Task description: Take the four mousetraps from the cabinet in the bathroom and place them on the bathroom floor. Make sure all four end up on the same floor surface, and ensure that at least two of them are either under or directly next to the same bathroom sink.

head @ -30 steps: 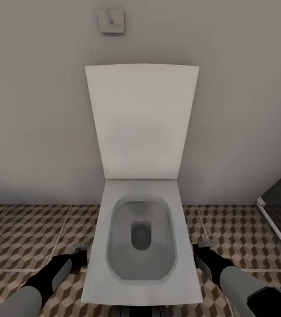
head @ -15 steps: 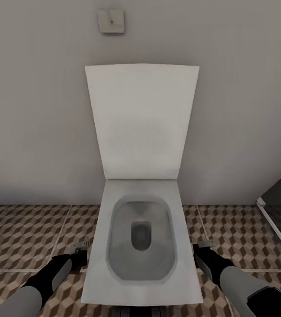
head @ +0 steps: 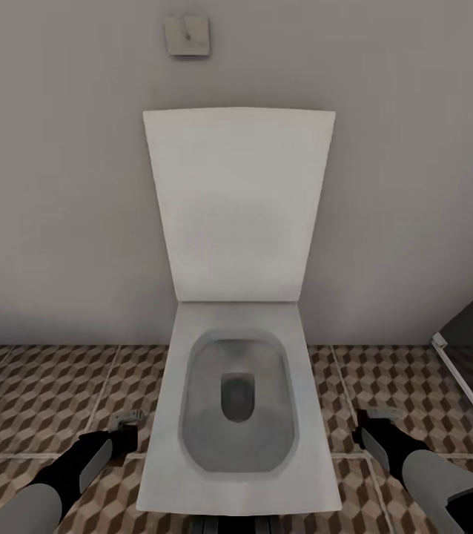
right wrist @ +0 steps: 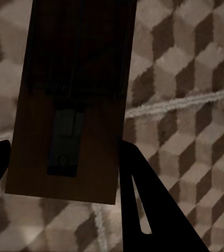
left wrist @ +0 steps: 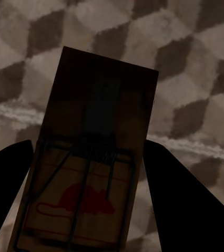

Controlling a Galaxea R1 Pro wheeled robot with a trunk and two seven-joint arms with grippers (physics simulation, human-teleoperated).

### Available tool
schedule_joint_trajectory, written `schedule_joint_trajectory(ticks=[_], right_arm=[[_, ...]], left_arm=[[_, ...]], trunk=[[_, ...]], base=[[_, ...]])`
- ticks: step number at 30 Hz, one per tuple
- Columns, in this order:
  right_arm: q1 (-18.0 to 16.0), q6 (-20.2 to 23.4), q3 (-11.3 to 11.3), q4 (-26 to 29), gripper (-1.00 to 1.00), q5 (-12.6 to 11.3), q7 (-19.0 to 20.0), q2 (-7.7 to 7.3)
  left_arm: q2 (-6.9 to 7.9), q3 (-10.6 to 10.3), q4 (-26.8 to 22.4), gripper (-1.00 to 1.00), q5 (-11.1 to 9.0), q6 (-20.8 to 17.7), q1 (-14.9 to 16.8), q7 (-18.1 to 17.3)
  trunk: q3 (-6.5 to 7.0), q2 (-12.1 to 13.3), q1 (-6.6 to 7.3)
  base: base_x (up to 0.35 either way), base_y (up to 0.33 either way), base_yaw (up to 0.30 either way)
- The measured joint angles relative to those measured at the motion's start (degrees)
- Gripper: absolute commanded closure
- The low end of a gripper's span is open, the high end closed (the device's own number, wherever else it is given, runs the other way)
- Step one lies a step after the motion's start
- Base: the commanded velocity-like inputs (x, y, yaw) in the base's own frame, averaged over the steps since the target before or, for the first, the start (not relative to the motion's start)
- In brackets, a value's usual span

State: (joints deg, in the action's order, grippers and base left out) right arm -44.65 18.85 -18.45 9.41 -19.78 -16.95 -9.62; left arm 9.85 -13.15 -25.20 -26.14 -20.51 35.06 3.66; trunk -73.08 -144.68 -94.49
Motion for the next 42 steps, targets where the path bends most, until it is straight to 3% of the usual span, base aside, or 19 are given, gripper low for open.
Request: schedule_joint_trajectory(ticks=[10, 16, 28, 42], right_arm=[[0.03, -0.19, 0.15, -2.06, 1.00, 0.04, 1.65, 0.45], [0.02, -2.75, 0.15, -6.20, 1.00, 0.32, 3.66, 0.63], [0.11, -3.75, 0.10, -8.96, 1.00, 0.43, 7.16, 0.71], [0.12, -3.72, 0.03, -9.41, 1.00, 0.60, 7.61, 1.58]], left_arm=[[-0.14, -0.01, 4.35, 1.00, -0.10, 0.12, 0.00, 0.01], [-0.32, -0.04, 7.39, 1.00, -0.06, 2.85, 0.01, 0.01], [-0.33, -0.09, 7.75, 1.00, 0.09, 4.35, 0.01, -0.03], [-0.39, 0.19, 6.86, 1.00, 0.07, 6.35, 0.01, -0.01]], trunk=[[0.00, 0.00, 0.00], [0.00, 0.00, 0.00], [0.00, 0.00, 0.00], [0.00, 0.00, 0.00]], base=[[0.000, 0.000, 0.000], [0.000, 0.000, 0.000], [0.000, 0.000, 0.000], [0.000, 0.000, 0.000]])
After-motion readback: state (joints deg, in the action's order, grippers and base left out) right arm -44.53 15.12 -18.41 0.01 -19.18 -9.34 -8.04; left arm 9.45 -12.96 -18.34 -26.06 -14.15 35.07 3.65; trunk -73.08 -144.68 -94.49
